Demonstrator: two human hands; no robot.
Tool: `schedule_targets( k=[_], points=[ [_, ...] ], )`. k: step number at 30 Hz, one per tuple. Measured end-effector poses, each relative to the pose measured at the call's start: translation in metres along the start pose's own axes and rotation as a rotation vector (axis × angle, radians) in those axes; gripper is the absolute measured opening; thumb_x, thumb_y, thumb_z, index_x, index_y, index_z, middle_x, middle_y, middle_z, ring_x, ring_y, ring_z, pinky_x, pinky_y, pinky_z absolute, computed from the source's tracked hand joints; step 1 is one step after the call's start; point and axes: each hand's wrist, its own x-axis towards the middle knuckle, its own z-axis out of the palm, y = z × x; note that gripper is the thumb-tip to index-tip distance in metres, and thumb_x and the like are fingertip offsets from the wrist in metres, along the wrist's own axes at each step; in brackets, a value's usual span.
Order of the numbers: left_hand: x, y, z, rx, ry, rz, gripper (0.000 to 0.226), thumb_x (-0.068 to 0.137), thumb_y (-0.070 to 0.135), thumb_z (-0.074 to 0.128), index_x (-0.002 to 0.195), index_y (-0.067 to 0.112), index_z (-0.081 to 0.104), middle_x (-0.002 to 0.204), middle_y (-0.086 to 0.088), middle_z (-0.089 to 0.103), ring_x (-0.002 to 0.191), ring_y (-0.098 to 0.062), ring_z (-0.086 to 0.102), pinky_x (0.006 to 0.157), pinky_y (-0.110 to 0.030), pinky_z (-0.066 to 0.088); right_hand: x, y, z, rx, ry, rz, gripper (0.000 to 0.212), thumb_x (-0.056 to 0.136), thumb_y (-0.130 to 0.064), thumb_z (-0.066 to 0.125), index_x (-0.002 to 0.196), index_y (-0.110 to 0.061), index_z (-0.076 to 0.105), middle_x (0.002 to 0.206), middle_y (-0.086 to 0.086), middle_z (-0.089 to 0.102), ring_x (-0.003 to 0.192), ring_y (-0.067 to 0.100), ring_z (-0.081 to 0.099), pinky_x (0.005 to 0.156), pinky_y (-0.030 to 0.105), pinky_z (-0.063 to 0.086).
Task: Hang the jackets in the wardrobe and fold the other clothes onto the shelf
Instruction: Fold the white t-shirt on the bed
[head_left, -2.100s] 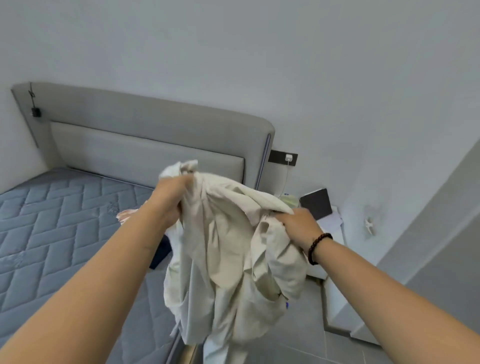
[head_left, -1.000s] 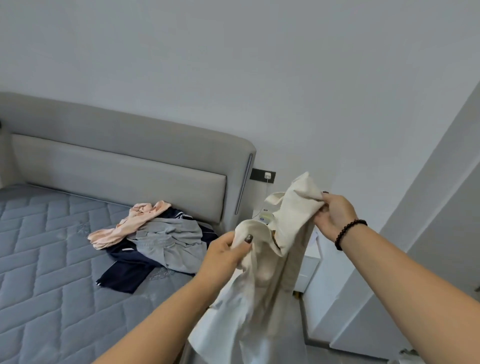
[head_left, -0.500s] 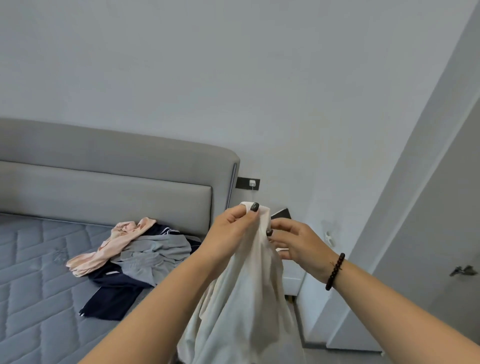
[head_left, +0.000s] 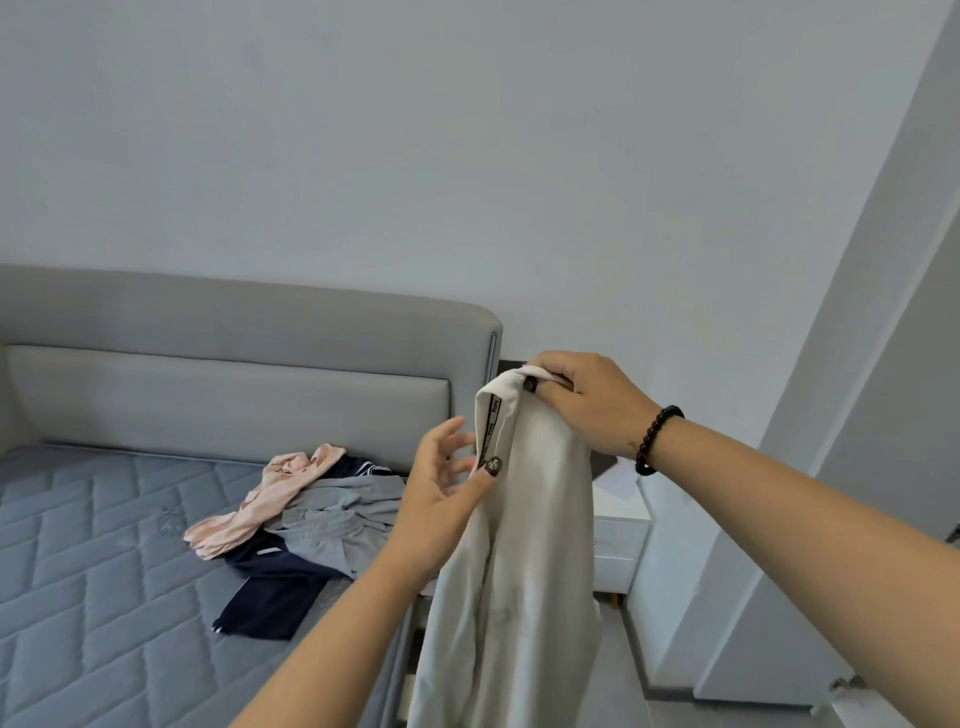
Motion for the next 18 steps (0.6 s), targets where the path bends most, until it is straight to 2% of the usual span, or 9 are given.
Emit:
schedule_targets(
  k=[2,4,6,9,12,15,18],
  points=[
    [-0.014,-0.021,0.000,0.104,0.020,-0.038,0.068,0.072,0.038,0.076,0.130,0.044,0.040,0.122,0.016,0.054,0.104,-0.001,0.058,0.081,-0.015,0.049,0.005,-0.005,-0.004,-0.003,0.031,-0.028,0.021,0.096,-0.011,0.049,0.082,-0.019,0.061,0.070,-0.010,0.055,0.066,-0.001,0.047,0.061,0.012,0.034],
    [-0.026,-0.040,0.005,0.225,-0.012,-0.017,0.068,0.073,0.039,0.077,0.130,0.045,0.039,0.117,0.027,0.055,0.106,0.008,0.054,0.082,-0.007,0.043,0.008,-0.010,-0.007,-0.021,0.061,-0.063,0.023,0.096,-0.010,0.048,0.082,-0.022,0.060,0.068,-0.014,0.053,0.063,-0.004,0.047,0.060,0.010,0.034],
    [-0.029,-0.050,0.013,0.325,0.006,0.005,0.056,0.081,0.030,0.071,0.128,0.040,0.042,0.116,0.025,0.060,0.106,0.010,0.054,0.082,-0.004,0.041,0.010,-0.011,-0.010,-0.058,0.062,-0.085,0.019,0.097,-0.010,0.047,0.088,-0.015,0.063,0.073,-0.004,0.058,0.064,0.002,0.045,0.059,0.012,0.033],
    [-0.022,-0.050,0.017,0.380,0.110,0.022,0.030,0.094,0.012,0.052,0.112,0.036,0.046,0.096,0.011,0.065,0.079,0.005,0.060,0.064,-0.008,0.044,0.010,-0.009,-0.021,-0.145,0.060,-0.106,0.018,0.097,-0.012,0.046,0.095,-0.007,0.063,0.080,0.008,0.061,0.069,0.018,0.047,0.063,0.022,0.035],
    [-0.012,-0.039,0.008,0.301,0.215,0.011,0.024,0.096,0.007,0.042,0.100,0.031,0.046,0.084,0.002,0.060,0.061,0.001,0.053,0.054,-0.015,0.043,0.005,-0.001,-0.041,-0.288,0.099,-0.121,0.017,0.097,-0.016,0.045,0.094,-0.011,0.061,0.080,0.004,0.061,0.073,0.023,0.052,0.067,0.034,0.041],
    [-0.001,-0.024,-0.009,0.307,0.294,0.069,0.025,0.089,0.007,0.050,0.094,0.031,0.047,0.077,0.004,0.056,0.060,-0.002,0.051,0.051,-0.016,0.041,-0.005,0.014,-0.060,-0.525,0.101,-0.094,0.017,0.098,-0.021,0.042,0.096,-0.015,0.058,0.083,-0.002,0.060,0.077,0.023,0.053,0.067,0.037,0.043],
    [0.011,-0.008,-0.021,0.481,0.230,0.127,0.028,0.085,0.013,0.055,0.095,0.036,0.044,0.062,0.008,0.050,0.052,-0.003,0.048,0.049,-0.025,0.036,-0.015,0.032,-0.070,-0.661,0.108,-0.019,0.019,0.099,-0.025,0.038,0.096,-0.015,0.054,0.081,-0.003,0.056,0.074,0.024,0.051,0.063,0.035,0.039]
  ],
)
